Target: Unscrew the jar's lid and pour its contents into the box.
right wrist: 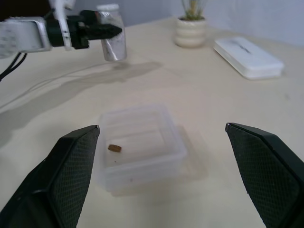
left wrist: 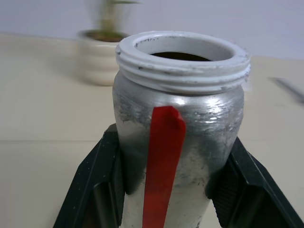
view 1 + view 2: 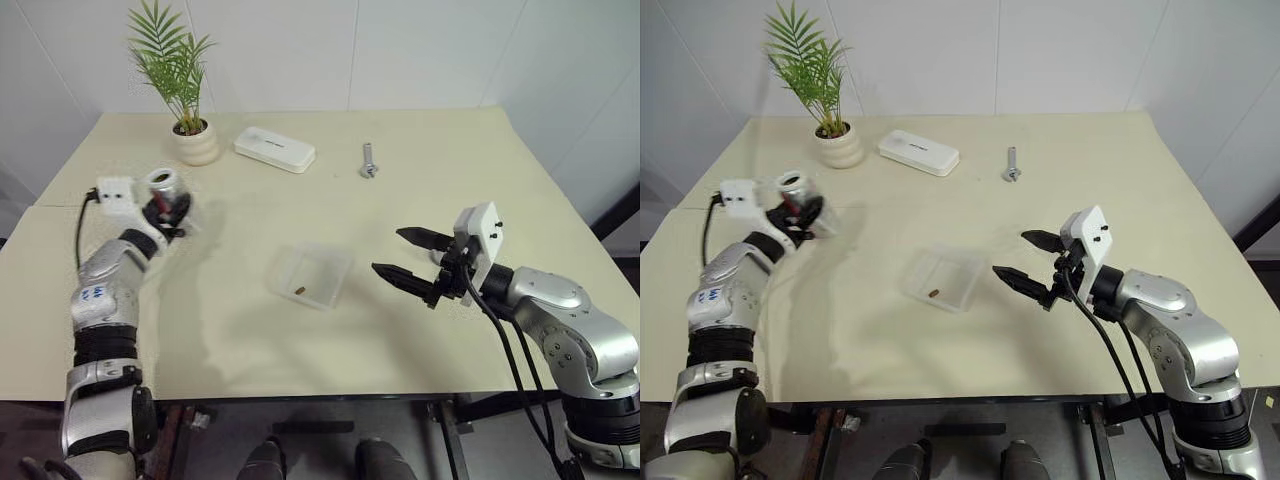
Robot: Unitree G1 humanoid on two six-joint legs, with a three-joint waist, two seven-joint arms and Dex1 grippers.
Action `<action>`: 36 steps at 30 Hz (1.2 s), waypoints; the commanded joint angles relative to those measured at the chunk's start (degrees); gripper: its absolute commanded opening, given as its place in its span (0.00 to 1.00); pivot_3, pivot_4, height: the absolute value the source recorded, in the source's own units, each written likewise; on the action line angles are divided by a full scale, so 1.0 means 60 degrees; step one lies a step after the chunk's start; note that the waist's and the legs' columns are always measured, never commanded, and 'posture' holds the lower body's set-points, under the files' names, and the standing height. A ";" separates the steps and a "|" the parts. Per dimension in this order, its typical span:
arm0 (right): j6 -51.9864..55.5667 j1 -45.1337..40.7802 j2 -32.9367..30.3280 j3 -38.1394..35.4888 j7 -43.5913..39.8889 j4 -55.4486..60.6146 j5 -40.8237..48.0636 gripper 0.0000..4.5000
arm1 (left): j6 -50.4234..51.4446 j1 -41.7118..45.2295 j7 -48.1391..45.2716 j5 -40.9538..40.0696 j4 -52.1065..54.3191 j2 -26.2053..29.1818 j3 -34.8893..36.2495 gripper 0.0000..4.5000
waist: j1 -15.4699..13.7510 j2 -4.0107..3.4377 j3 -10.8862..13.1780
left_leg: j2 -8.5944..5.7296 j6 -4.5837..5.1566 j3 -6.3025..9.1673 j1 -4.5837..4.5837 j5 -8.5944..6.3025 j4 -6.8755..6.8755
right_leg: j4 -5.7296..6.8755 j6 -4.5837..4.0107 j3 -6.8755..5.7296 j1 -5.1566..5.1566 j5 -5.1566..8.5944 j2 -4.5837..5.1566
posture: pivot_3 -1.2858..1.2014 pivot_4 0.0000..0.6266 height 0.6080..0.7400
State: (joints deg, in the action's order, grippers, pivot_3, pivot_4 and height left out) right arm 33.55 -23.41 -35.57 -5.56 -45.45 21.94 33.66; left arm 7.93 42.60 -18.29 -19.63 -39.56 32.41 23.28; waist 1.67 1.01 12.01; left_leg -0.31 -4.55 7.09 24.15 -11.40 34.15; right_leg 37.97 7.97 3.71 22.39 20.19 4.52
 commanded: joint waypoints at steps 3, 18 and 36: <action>-0.0987 -0.0063 -0.0459 0.0367 -0.0963 -0.0149 -0.0500 0.99 | -0.1878 0.0352 0.0255 0.0457 -0.2306 0.0780 0.0349 0.42 | -0.0010 0.0014 -0.0007 | -0.0002 0.0000 0.0000 0.0002 0.0000 0.0000 | -0.0005 0.0005 0.0000 -0.0001 -0.0003 0.0002 | 0.52 0.24 1.00; -0.1144 -0.0278 -0.0390 0.0426 -0.1127 -0.0482 -0.0711 1.00 | -0.2413 -0.0088 -0.0279 0.0441 -0.3178 0.1000 0.0317 0.91 | 0.0040 0.0017 -0.0007 | 0.0002 -0.0023 0.0002 -0.0001 0.0014 -0.0001 | 0.0006 0.0008 -0.0002 -0.0001 -0.0018 0.0000 | 0.52 0.24 1.00; -0.1744 0.0135 -0.0853 -0.0126 -0.1542 -0.0385 -0.0656 1.00 | -0.1279 -0.5891 -0.1922 0.0704 0.3982 0.2396 0.0292 0.99 | -0.0023 0.0017 -0.0007 | 0.0013 -0.0030 -0.0003 -0.0006 0.0020 -0.0019 | -0.0009 -0.0020 0.0002 -0.0001 -0.0032 0.0001 | 0.52 0.24 1.00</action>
State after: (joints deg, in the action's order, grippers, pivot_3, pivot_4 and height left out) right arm 26.14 -22.59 -39.89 -4.44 -53.57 18.37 30.12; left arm 1.94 7.45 -25.96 -15.34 -21.20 44.07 24.61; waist 1.54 1.11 11.96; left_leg -0.22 -4.72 7.08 24.11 -11.25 34.02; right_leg 37.90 7.80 3.71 22.38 19.97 4.52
